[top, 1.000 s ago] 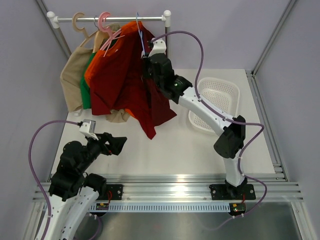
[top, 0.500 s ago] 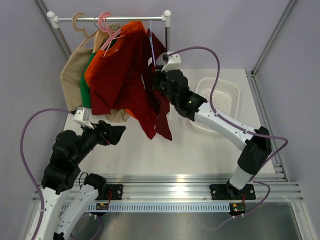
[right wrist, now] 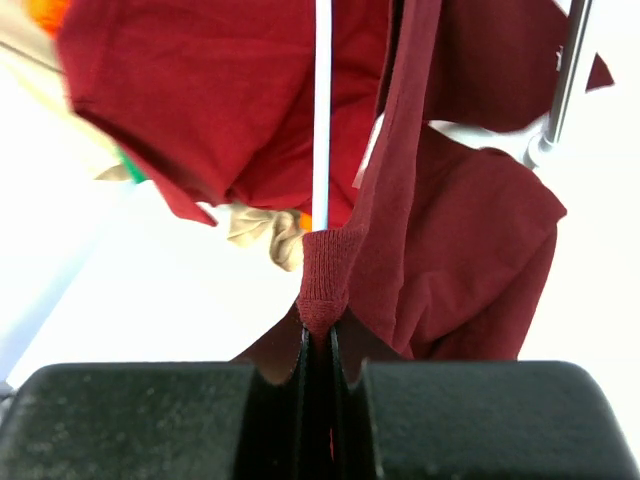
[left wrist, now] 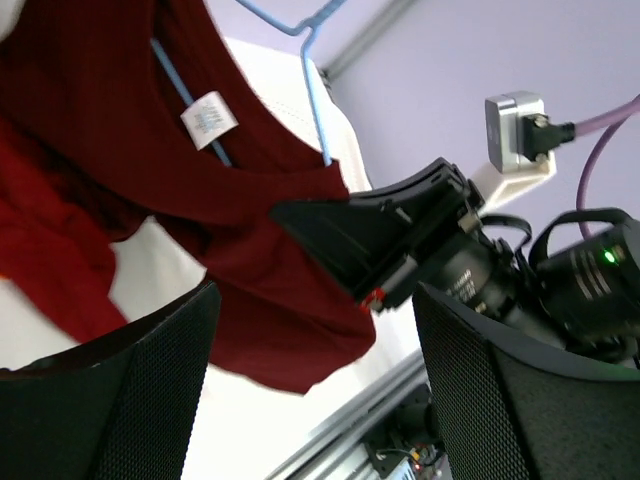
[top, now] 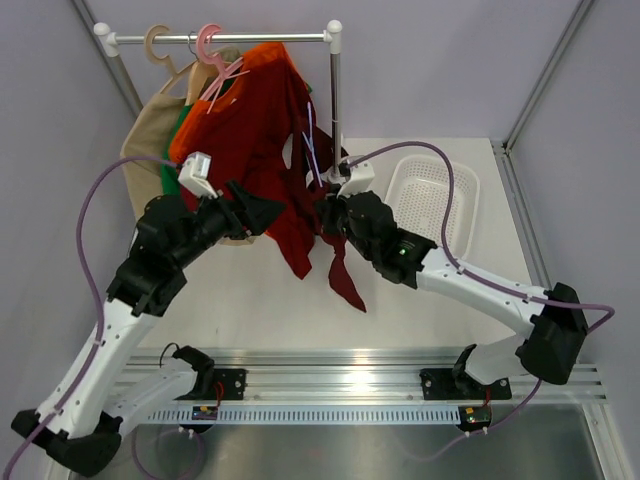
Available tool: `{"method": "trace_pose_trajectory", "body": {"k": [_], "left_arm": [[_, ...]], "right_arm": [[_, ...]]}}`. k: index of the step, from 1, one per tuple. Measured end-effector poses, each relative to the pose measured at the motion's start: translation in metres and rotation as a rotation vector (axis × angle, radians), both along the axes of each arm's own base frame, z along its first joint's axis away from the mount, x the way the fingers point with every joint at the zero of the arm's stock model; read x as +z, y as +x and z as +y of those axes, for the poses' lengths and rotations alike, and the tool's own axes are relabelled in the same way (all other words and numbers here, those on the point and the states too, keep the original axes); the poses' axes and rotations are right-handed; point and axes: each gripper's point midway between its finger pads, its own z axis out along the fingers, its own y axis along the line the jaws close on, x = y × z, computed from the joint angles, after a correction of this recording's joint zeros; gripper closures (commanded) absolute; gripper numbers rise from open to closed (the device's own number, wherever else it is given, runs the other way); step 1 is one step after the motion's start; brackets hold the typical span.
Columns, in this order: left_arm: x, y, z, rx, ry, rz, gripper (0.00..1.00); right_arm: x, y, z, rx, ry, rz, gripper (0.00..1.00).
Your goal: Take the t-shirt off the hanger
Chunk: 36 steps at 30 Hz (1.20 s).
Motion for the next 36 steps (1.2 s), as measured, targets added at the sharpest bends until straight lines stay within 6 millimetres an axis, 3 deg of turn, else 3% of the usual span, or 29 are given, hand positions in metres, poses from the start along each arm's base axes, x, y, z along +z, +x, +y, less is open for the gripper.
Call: {"method": "trace_pose_trajectory", "body": {"k": [6, 12, 19, 24, 28, 32, 36], "left_arm": [[0.002, 0.023, -0.050, -0.043, 0.022, 0.013, 0.20], [0.002, 0.048, -0.069, 0.002, 0.042, -0.007, 0.21], [0.020, 0.070, -0.081, 0.035, 0.020, -0.077, 0.39], [0.015, 0.084, -0.088, 0.052, 0.035, -0.081, 0.45], [0.011, 0.088, -0.091, 0.054, 0.042, -0.076, 0.48], [0.010, 0.090, -0.092, 0.053, 0.039, -0.077, 0.60], [0.011, 0.090, -0.094, 0.049, 0.033, -0.077, 0.61]], "right_arm": [[0.022, -0.024, -0.008, 0.023, 0.058, -0.026, 1.00], [0.020, -0.035, -0.006, 0.045, 0.058, -0.021, 1.00], [0.014, -0.041, -0.003, 0.060, 0.049, -0.009, 1.00], [0.014, -0.045, 0.000, 0.072, 0.048, -0.008, 1.00], [0.012, -0.046, -0.001, 0.073, 0.046, -0.007, 1.00], [0.012, -0.048, -0.004, 0.071, 0.043, -0.006, 1.00], [0.013, -0.048, -0.007, 0.059, 0.041, -0.008, 1.00]]}}
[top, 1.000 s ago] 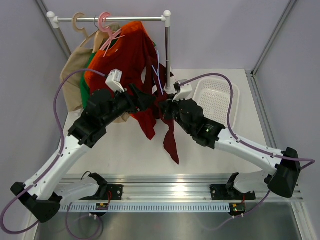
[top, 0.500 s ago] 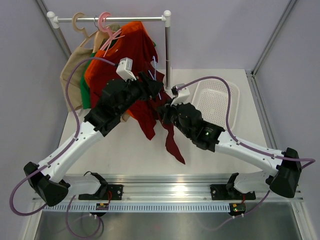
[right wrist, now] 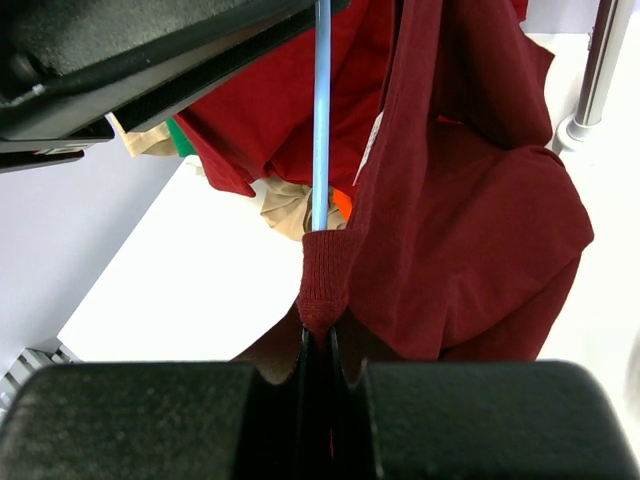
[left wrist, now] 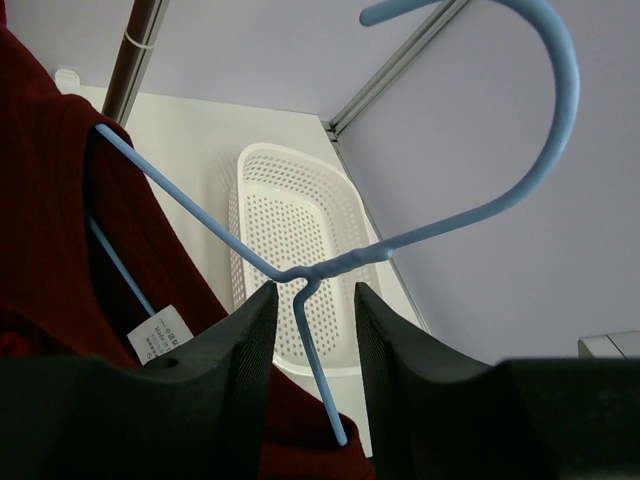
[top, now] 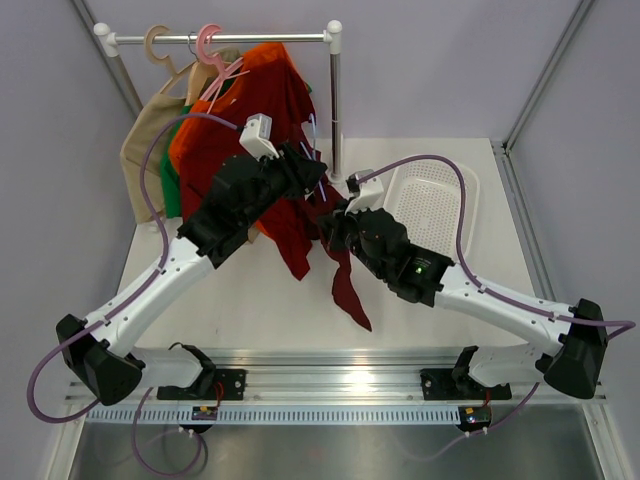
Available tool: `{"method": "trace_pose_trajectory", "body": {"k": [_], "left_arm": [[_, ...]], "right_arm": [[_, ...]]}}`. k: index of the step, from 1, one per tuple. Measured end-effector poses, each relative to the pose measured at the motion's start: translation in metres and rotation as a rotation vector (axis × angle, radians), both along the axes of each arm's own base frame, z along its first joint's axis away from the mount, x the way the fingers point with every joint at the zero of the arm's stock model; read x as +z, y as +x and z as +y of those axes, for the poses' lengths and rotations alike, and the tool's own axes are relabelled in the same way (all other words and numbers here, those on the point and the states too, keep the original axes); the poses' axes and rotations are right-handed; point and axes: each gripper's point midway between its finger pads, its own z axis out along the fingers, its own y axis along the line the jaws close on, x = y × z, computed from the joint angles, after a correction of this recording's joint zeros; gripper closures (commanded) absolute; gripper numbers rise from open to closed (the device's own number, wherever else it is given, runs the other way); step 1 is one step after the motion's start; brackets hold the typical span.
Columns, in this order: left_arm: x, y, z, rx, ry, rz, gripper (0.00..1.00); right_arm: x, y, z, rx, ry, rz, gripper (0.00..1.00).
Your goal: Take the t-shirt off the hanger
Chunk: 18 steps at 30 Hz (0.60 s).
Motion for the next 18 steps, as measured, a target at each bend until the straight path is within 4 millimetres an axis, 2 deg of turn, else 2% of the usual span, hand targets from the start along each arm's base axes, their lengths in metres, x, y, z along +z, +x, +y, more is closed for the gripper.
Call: {"method": "trace_pose_trajectory", "body": {"k": [6, 12, 18], "left_arm": [[0.0046, -0.0034, -0.0053, -0.028, -0.030, 0.001, 0.55], [0.0032, -0.0031, -0.0064, -0.031, -0.031, 0.006, 0.63], [-0.0033, -0.0010, -0.0101, -0.039, -0.022, 0.019, 0.66]], "right_arm": [[-0.0002, 0.0003, -0.0027, -0.006, -0.014, -0.006, 1.00], [-0.0028, 0.0011, -0.0078, -0.019, -0.049, -0.015, 1.00], [-0.0017, -0.0005, -0.0088, -0.019, -0.075, -0.023, 1.00]]}}
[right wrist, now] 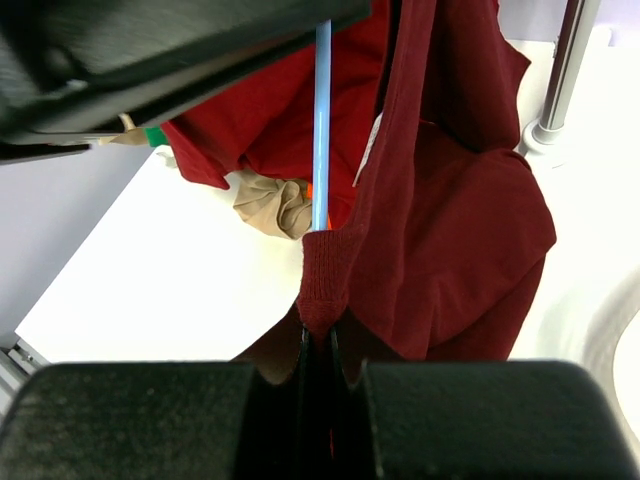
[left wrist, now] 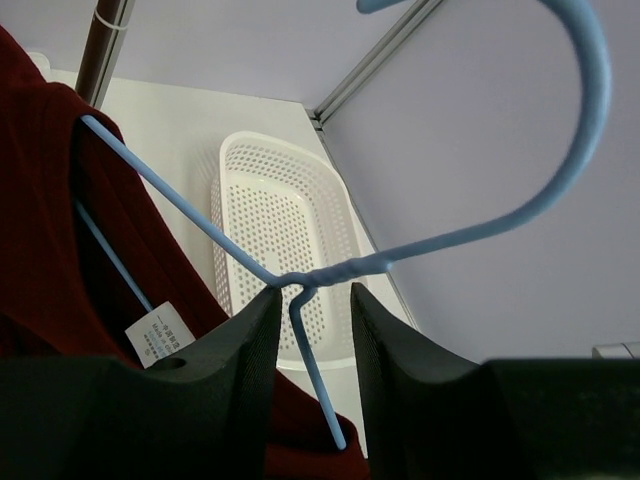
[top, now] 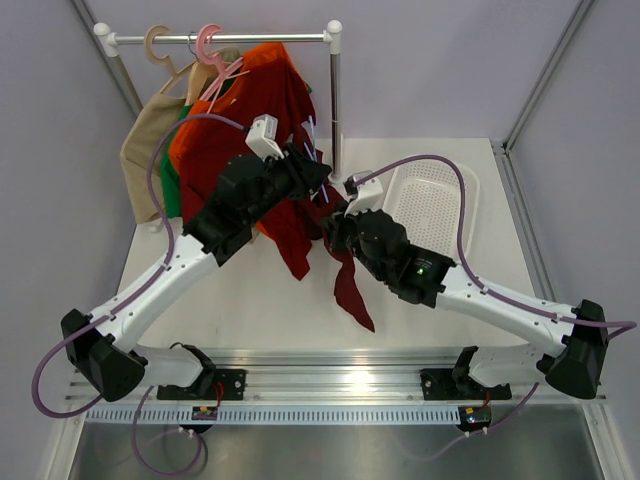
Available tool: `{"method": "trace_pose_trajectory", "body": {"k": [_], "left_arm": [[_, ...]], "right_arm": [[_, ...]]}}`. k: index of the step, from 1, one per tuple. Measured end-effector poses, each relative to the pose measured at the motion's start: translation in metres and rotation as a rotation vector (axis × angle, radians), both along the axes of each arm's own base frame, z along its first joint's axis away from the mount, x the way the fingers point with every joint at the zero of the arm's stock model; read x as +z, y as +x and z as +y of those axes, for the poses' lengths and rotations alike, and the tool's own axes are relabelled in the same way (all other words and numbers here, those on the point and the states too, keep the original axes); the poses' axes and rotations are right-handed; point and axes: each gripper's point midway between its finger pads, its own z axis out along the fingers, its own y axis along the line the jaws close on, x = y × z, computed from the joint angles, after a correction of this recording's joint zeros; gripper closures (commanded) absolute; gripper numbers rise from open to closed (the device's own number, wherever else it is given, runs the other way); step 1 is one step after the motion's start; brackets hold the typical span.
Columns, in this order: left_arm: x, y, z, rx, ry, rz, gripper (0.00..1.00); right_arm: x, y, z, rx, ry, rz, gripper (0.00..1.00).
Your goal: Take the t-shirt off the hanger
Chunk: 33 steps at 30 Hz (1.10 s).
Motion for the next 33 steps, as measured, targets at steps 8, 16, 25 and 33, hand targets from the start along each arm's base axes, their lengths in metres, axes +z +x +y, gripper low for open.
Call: {"method": "trace_pose_trajectory", "body": {"k": [8, 16, 25, 33], "left_arm": [[-0.011, 0.002, -0.003, -0.002, 0.009, 0.022, 1.00], [-0.020, 0.001, 0.003, 0.017, 0.045, 0.047, 1.00], [-0.008, -0.004, 0.012, 0.041, 0.037, 0.033, 1.00], [-0.003, 0.000, 0.019, 0.087, 0.045, 0.033, 1.00]], "right_arm": [[-0.001, -0.003, 0.000, 0.001, -0.020, -0.005, 0.87], [0.023, -0.016, -0.006, 0.028, 0.057, -0.014, 0.27], [0.019, -0.041, -0.019, 0.089, 0.131, 0.034, 0.19], [-0.026, -0.073, 0.001, 0.191, 0.071, 0.140, 0.21]]}}
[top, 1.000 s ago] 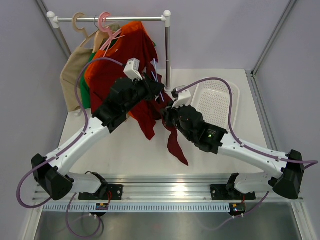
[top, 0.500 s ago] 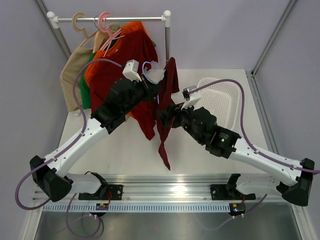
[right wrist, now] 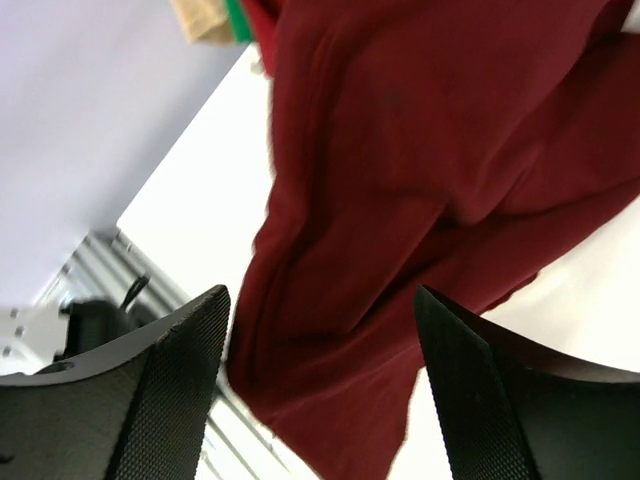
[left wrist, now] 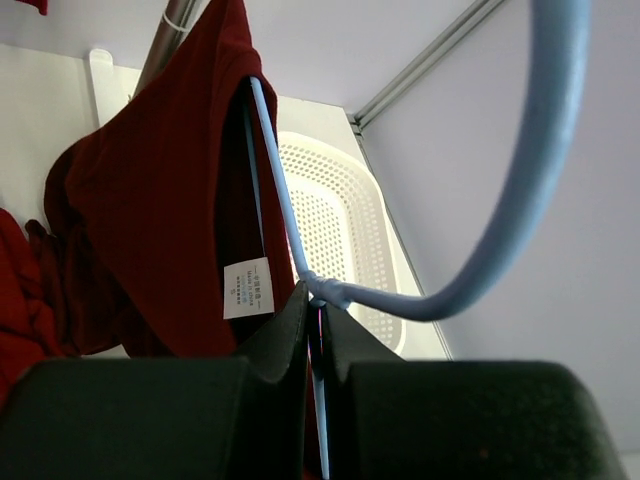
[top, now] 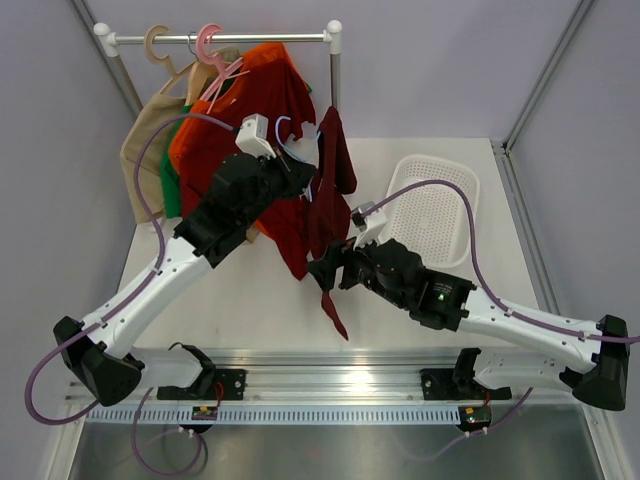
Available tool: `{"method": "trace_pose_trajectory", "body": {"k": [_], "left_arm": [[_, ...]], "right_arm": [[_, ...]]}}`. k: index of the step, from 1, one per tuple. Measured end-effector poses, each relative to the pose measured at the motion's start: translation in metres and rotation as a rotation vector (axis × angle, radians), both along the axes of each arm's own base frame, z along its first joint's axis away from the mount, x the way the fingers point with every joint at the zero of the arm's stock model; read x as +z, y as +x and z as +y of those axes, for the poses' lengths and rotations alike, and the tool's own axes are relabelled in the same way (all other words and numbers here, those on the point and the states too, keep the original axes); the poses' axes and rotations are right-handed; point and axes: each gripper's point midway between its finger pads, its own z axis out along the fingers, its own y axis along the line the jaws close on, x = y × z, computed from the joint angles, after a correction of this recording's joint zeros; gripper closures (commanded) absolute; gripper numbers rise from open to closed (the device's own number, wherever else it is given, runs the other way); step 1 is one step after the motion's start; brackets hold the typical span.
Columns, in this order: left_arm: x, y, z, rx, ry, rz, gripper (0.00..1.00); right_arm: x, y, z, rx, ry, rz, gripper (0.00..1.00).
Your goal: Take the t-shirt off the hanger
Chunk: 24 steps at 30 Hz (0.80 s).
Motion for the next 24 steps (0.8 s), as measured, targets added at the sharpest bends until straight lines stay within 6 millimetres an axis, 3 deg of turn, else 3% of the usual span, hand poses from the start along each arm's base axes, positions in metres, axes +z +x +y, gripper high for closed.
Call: {"method": "trace_pose_trajectory", "body": {"k": [4, 7, 8, 9, 10, 11, 12, 18, 24], "left_arm": [[0.009, 0.003, 0.005, 0.025, 0.007, -0.026, 1.00], [0.016, 0.004, 0.007, 0.038, 0.009, -0.041, 1.00], [0.018, 0.004, 0.008, 0.040, 0.009, -0.044, 1.00], [0.018, 0.004, 0.008, 0.042, 0.011, -0.045, 1.00], [0.020, 0.006, 0.010, 0.051, 0.016, -0.056, 1.00], [0.021, 0.006, 0.011, 0.055, 0.020, -0.058, 1.00], [0.021, 0.007, 0.013, 0.060, 0.030, -0.058, 1.00], [0.030, 0.010, 0.016, 0.067, 0.071, -0.080, 1.00], [0.038, 0.042, 0.035, 0.115, 0.092, -0.092, 1.00]], "right_arm": [[-0.001, -0.016, 0.009, 0.058, 0.001, 0.009, 0.28], [-0.003, -0.026, 0.014, 0.087, -0.002, 0.015, 0.51], [-0.003, -0.027, 0.014, 0.089, -0.003, 0.017, 0.68], [-0.004, -0.028, 0.014, 0.090, -0.005, 0.019, 0.76], [-0.007, -0.029, 0.014, 0.093, -0.015, 0.026, 0.92], [-0.011, -0.031, 0.013, 0.094, -0.026, 0.030, 0.92], [-0.014, -0.031, 0.013, 0.093, -0.028, 0.038, 1.00], [-0.022, -0.037, 0.013, 0.097, -0.039, 0.051, 1.00], [-0.032, -0.067, 0.022, 0.153, -0.055, 0.067, 1.00]]}}
